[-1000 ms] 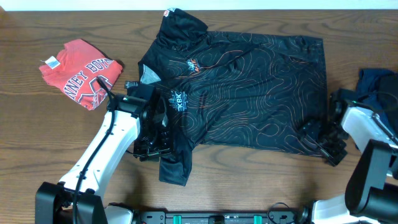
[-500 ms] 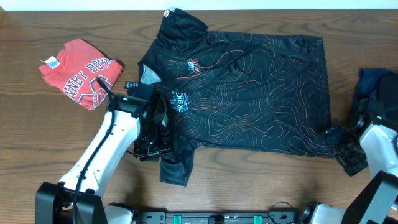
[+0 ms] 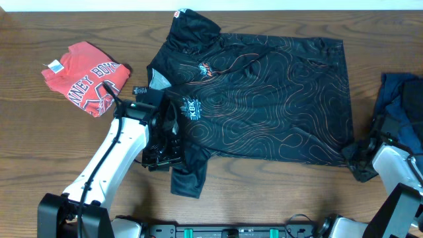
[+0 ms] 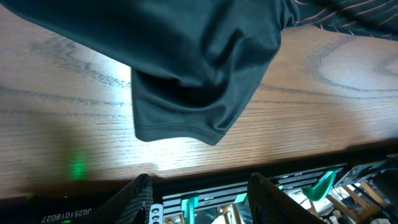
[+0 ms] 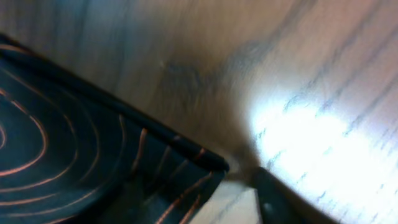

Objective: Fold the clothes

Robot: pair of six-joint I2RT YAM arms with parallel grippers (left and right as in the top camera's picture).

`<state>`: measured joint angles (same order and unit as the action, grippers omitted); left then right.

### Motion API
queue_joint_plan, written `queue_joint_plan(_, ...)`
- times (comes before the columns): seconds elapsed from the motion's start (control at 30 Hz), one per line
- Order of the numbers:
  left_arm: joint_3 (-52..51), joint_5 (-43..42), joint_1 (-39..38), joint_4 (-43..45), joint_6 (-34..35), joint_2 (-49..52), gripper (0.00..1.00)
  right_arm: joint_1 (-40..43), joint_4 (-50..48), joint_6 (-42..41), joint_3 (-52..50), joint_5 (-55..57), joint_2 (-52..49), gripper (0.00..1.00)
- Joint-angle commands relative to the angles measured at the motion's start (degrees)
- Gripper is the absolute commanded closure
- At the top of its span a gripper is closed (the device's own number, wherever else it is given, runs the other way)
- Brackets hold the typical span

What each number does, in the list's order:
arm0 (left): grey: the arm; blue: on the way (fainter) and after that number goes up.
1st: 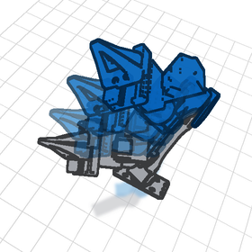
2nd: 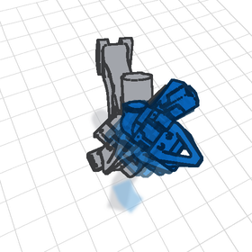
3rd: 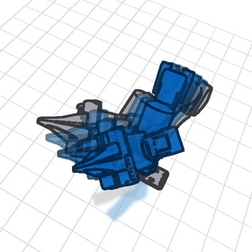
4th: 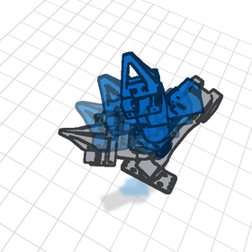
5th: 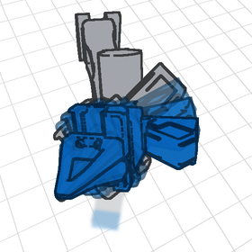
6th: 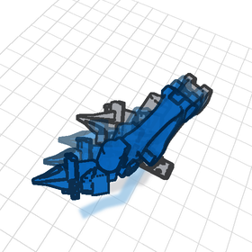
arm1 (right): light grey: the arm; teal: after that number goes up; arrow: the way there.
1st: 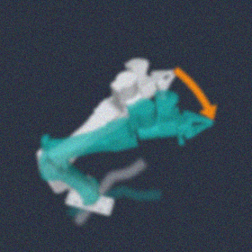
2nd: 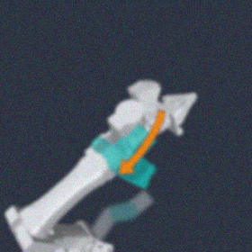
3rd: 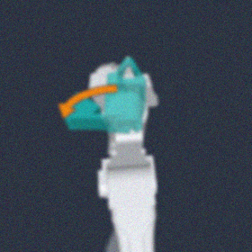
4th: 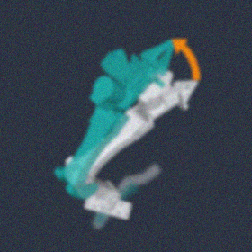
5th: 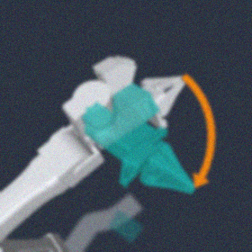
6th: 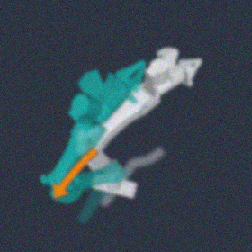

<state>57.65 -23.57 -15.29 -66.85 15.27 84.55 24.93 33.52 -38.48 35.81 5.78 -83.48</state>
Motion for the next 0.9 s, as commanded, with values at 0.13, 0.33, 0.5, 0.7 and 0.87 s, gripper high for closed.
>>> queue_joint_plan(0.13, -0.04, 0.72, -0.17, -0.13, 0.74, -0.35, 0.48, 0.31, -0.55, -0.68, -2.99, 1.92, -1.16, 0.99)
queue_joint_plan(0.33, -0.04, 2.80, -0.17, 0.15, 0.76, -0.35, 0.48, 0.31, -0.31, -0.66, -2.99, 1.92, -1.16, 0.99)
queue_joint_plan(0.5, -0.83, 7.82, -0.17, 0.42, 4.94, -0.33, 0.48, 0.31, -0.11, -0.39, -2.99, 1.95, -1.16, 0.99)
queue_joint_plan(0.7, -7.37, 7.82, -0.15, 7.91, 6.51, -0.33, 0.32, 0.31, -0.11, -0.20, -2.99, 1.95, -1.16, 0.99)
queue_joint_plan(0.87, -12.59, 7.80, -0.15, 15.02, 6.54, -0.31, 0.32, 0.31, 0.37, 0.00, -2.99, 1.92, -1.16, 0.99)
